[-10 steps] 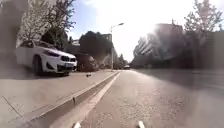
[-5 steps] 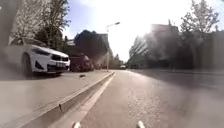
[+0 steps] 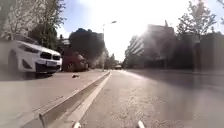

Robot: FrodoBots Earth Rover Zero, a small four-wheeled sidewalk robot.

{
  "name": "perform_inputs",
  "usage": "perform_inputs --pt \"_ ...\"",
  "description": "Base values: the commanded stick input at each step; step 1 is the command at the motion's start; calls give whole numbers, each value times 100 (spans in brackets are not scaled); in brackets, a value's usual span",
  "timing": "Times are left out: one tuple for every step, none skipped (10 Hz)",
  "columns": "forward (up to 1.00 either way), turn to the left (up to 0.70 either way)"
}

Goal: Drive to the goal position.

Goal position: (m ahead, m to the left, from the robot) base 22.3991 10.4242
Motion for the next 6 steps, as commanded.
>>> perform_inputs --pt "70 -14" --pt "70 -14" --pt "70 -14" --pt "70 -14" --pt "70 -6" --pt "70 0"
